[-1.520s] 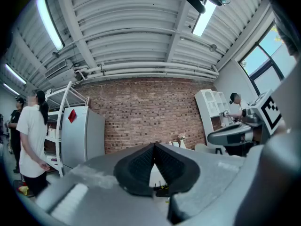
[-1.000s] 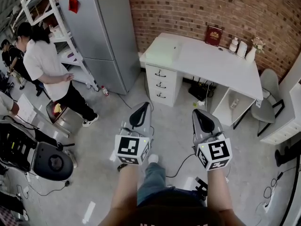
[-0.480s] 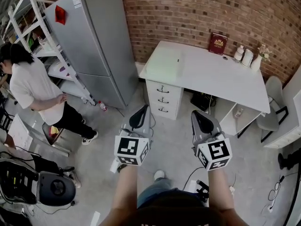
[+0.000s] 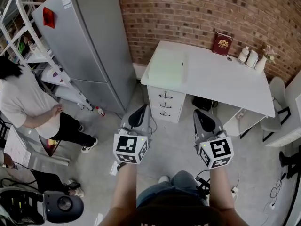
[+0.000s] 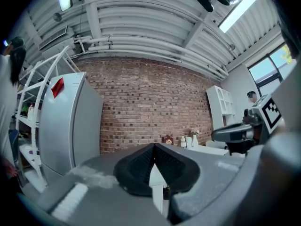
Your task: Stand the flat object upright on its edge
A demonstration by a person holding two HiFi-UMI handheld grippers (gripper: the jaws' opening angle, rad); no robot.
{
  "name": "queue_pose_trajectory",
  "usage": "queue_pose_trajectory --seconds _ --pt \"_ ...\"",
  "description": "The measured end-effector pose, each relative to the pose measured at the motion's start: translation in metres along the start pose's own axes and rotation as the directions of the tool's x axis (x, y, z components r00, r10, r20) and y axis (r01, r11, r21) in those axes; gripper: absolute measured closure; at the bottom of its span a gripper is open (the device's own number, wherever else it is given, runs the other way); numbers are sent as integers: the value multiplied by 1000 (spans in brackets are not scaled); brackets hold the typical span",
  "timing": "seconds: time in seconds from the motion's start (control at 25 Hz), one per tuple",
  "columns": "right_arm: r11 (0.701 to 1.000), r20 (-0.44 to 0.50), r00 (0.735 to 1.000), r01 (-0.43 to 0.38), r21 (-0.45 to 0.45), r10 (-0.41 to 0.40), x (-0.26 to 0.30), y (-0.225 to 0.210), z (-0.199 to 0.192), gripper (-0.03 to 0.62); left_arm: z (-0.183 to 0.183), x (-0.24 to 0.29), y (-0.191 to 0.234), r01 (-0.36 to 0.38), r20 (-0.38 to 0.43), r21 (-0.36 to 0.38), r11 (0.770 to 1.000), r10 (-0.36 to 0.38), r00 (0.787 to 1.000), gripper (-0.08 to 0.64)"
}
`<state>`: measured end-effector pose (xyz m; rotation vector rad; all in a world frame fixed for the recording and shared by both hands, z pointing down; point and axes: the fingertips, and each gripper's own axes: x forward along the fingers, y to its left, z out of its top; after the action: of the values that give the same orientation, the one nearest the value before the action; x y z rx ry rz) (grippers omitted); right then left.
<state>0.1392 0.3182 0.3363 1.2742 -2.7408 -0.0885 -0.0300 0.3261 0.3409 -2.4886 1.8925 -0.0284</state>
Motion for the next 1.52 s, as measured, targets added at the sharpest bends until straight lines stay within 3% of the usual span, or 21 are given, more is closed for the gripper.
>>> queue_pose_trajectory --seconds 0.2,0.52,0.8,1.04,1.32,1.52 --pt "998 -2 999 44 46 -44 25 -24 -2 594 -5 21 18 7 0 -2 1000 -7 1000 561" --pt "998 -5 999 37 48 -37 89 -59 -12 594 -16 75 54 -11 -8 -3 1000 11 1000 561" --pt "999 7 999 47 -20 -47 173 -98 -15 594 -31 156 97 -30 -62 11 999 30 998 561" --pt "998 -5 998 69 8 -69 249 -152 -22 594 -43 241 125 0 -108 17 1000 1 994 561" --pt "995 -21 996 85 45 -84 321 -207 -33 592 -63 327 168 -35 -149 -142 989 14 989 563" --pt "993 -49 997 70 95 -66 350 -238 -49 592 -77 371 178 -46 -194 -149 988 16 981 563"
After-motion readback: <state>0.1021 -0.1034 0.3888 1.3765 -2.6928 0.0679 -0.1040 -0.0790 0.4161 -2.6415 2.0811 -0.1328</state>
